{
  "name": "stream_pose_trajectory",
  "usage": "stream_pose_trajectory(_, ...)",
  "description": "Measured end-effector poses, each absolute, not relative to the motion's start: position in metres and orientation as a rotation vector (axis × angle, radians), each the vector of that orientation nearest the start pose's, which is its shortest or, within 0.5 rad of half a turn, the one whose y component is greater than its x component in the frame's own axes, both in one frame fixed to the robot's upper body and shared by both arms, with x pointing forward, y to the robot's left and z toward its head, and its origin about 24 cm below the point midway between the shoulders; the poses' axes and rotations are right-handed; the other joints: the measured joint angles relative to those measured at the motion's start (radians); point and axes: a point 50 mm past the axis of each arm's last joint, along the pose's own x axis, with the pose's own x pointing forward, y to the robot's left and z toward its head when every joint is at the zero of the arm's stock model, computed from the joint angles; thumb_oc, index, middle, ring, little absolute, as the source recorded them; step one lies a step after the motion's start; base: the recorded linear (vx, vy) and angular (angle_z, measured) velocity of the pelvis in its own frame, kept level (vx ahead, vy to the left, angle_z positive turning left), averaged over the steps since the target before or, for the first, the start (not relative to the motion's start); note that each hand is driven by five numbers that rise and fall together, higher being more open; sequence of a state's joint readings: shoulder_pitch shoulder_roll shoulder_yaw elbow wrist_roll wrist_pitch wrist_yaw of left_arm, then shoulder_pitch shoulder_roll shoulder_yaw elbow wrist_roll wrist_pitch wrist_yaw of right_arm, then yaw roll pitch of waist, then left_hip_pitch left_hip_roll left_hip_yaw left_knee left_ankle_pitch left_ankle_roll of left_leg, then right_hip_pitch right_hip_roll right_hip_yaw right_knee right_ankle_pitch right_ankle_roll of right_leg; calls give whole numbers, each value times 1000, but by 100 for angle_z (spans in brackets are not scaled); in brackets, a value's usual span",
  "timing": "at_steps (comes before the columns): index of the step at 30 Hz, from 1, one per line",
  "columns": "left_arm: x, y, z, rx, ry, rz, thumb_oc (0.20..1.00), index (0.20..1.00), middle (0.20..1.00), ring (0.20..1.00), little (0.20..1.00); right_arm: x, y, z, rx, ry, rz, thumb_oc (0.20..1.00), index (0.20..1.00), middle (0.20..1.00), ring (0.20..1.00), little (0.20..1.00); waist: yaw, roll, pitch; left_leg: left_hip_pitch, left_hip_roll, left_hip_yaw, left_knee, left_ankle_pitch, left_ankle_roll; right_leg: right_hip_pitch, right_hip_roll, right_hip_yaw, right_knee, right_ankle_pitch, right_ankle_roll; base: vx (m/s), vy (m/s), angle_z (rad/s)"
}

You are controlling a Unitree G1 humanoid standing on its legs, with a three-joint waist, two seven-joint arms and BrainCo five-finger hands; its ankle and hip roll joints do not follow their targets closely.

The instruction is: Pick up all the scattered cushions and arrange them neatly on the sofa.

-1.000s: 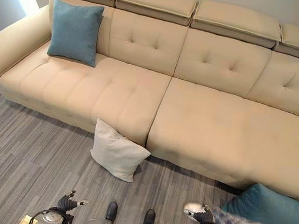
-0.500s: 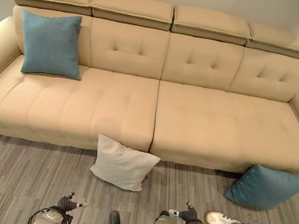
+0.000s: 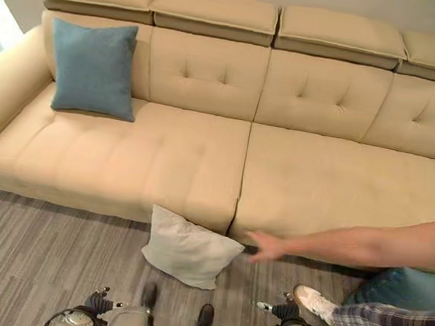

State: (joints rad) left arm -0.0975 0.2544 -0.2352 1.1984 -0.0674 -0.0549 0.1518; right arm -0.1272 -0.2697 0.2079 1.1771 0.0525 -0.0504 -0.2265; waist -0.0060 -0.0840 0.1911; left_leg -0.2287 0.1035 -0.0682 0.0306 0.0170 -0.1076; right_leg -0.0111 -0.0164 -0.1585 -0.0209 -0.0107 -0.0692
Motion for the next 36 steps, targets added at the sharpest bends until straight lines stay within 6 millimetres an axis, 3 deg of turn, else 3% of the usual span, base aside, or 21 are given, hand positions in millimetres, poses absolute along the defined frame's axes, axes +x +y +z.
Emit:
stream_pose_trajectory(2, 149, 222, -144, 395, 1009, 71, 1000, 1000, 1000, 1000, 1000, 152, -249, -136, -459, 982, -203, 1000, 1000, 1000, 1000, 1000, -9, 34, 17, 47, -2, -4, -41, 17, 19, 53, -7, 27, -11, -18, 53, 226, 367, -55)
stream_pose_trajectory(3, 147, 221, -146, 400, 1015, 62, 1000, 1000, 1000, 1000, 1000, 150, -248, -136, -457, 986, -203, 1000, 1000, 1000, 1000, 1000, -9, 41, 12, 87, -16, 9, -75, 53, 29, 62, -22, 43, -6, -29, 70, 120, 283, -65)
stream_pose_trajectory(4, 147, 221, -146, 400, 1015, 62, 1000, 1000, 1000, 1000, 1000, 149, -246, -137, -453, 989, -196, 1000, 1000, 1000, 1000, 1000, -14, 38, 9, 124, -47, 56, -105, 102, 62, 67, -61, 62, 11, -43, 94, 52, 207, -66)
stream_pose_trajectory(5, 147, 223, -145, 406, 1014, 66, 1000, 1000, 1000, 1000, 1000, 149, -243, -138, -446, 989, -190, 1000, 1000, 1000, 1000, 1000, -16, 37, 7, 145, -81, 84, -123, 115, 89, 53, -97, 57, 52, -55, 128, 29, 148, -53)
stream_pose_trajectory(6, 153, 225, -142, 415, 990, 67, 1000, 1000, 1000, 1000, 1000, 150, -241, -138, -442, 987, -186, 1000, 1000, 1000, 1000, 1000, -17, 37, 7, 148, -110, 91, -123, 112, 117, 31, -127, 48, 82, -61, 152, 28, 130, -25)
stream_pose_trajectory(8, 162, 239, -134, 449, 962, 90, 1000, 1000, 1000, 1000, 1000, 150, -233, -140, -423, 989, -172, 1000, 1000, 1000, 1000, 1000, -19, 32, 3, 158, -140, 93, -123, 98, 142, 7, -132, 35, 77, -82, 190, 76, 158, 0)
stream_pose_trajectory(9, 160, 248, -133, 467, 965, 106, 1000, 1000, 1000, 1000, 1000, 151, -230, -141, -416, 985, -165, 1000, 1000, 1000, 1000, 1000, -2, 12, -10, 178, -168, 114, -123, 74, 153, -1, -149, 35, 45, -30, 193, 88, 153, -13)
stream_pose_trajectory(10, 147, 246, -138, 458, 993, 102, 1000, 1000, 1000, 1000, 1000, 151, -231, -141, -417, 985, -168, 1000, 1000, 1000, 1000, 1000, -3, 27, -38, 186, -172, 118, -124, 56, 152, 19, -153, 35, 29, -21, 198, 40, 79, -17)
stream_pose_trajectory(13, 149, 243, -138, 450, 985, 97, 1000, 1000, 1000, 1000, 1000, 155, -231, -139, -418, 972, -168, 1000, 1000, 1000, 1000, 1000, -4, 28, -40, 177, -171, 117, -122, 64, 159, 17, -145, 35, 20, -20, 198, -87, 15, 1)
stream_pose_trajectory(16, 191, 232, -118, 417, 825, 86, 1000, 1000, 1000, 1000, 1000, 183, -230, -126, -430, 891, -170, 1000, 1000, 1000, 1000, 1000, -2, 23, 10, 49, -158, 112, -50, 71, 154, -85, -136, 34, 50, -10, 190, -198, -11, 8)
stream_pose_trajectory(18, 205, 224, -111, 399, 774, 84, 1000, 1000, 1000, 1000, 1000, 194, -229, -120, -457, 848, -163, 1000, 1000, 1000, 1000, 1000, -3, 31, 33, 2, -149, 111, 16, 68, 143, -138, -132, 35, 102, -9, 189, -252, -21, -5)
stream_pose_trajectory(19, 232, 218, -94, 415, 666, 61, 1000, 1000, 1000, 1000, 1000, 217, -232, -106, -484, 775, -164, 1000, 1000, 1000, 1000, 1000, 13, 33, 86, -84, -140, 107, 85, 37, 100, -228, -133, 34, 195, -52, 176, -141, -19, -4)
stream_pose_trajectory(21, 252, 217, -80, 395, 607, 92, 1000, 1000, 1000, 1000, 1000, 239, -231, -92, -491, 713, -175, 1000, 1000, 1000, 1000, 1000, 9, 46, 164, -142, -127, 102, 93, 54, 100, -305, -127, 35, 246, -43, 161, -152, -42, -4)
stream_pose_trajectory(25, 252, 217, -81, 362, 614, 116, 1000, 1000, 1000, 1000, 1000, 247, -228, -87, -506, 682, -180, 1000, 1000, 1000, 1000, 1000, 11, 49, 192, -206, -119, 92, 87, 59, 96, -393, -126, 25, 302, -55, 142, -36, -40, 10)
stream_pose_trajectory(30, 236, 218, -91, 357, 657, 118, 1000, 1000, 1000, 1000, 1000, 246, -225, -87, -501, 666, -178, 1000, 1000, 1000, 1000, 1000, 12, 49, 188, -137, -113, 89, 34, 92, 96, -341, -124, 8, 294, -58, 137, 3, -42, 6)
stream_pose_trajectory(34, 227, 219, -97, 355, 683, 120, 1000, 1000, 1000, 1000, 1000, 236, -227, -93, -502, 692, -178, 1000, 1000, 1000, 1000, 1000, 12, 49, 157, -98, -110, 87, 5, 107, 97, -303, -118, 3, 273, -59, 137, 11, -71, 1)
stream_pose_trajectory(36, 218, 219, -103, 346, 710, 123, 1000, 1000, 1000, 1000, 1000, 222, -229, -102, -503, 734, -177, 1000, 1000, 1000, 1000, 1000, 7, 48, 113, -60, -104, 83, -13, 112, 102, -251, -110, -11, 237, -59, 138, 39, -141, 11)
